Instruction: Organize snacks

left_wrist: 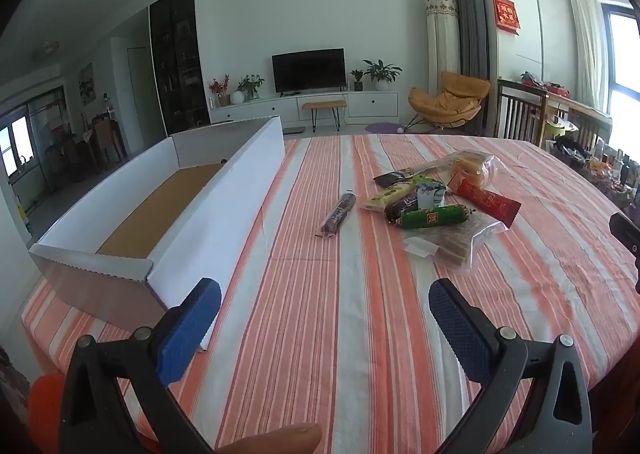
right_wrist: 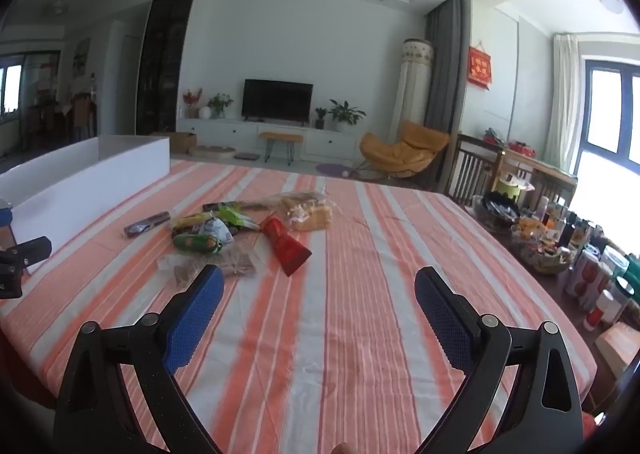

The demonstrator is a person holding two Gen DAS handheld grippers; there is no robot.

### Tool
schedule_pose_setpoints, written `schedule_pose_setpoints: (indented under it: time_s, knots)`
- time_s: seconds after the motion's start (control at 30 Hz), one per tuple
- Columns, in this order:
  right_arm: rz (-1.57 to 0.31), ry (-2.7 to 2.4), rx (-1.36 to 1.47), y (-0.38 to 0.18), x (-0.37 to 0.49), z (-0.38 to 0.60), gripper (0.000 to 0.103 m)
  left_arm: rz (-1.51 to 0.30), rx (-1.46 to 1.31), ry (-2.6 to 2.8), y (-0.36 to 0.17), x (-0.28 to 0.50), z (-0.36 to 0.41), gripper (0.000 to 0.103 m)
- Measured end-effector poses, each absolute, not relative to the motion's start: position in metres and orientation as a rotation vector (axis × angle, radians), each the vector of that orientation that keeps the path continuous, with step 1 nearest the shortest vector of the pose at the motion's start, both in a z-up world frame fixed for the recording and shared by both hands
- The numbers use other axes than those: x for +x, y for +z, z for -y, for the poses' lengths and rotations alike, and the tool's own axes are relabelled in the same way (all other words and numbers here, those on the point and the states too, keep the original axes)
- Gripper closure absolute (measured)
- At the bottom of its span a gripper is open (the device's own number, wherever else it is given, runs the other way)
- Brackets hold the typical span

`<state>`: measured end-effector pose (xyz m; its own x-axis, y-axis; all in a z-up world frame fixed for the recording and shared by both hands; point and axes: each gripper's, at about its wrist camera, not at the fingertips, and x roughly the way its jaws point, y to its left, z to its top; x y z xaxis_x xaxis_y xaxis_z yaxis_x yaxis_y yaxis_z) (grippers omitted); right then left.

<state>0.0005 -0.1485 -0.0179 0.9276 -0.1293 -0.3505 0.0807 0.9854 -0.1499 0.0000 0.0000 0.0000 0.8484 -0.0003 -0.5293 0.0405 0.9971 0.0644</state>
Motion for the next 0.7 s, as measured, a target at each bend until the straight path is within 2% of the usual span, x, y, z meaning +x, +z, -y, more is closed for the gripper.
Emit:
schedule_pose_setpoints:
  time_s: [0.7]
  knots:
    - [-0.391, -0.104, -0.137, -0.024, 0.005, 0.150, 0.005, -0.624, 0.075, -0.022, -0.013, 0.012, 0.007, 0.000]
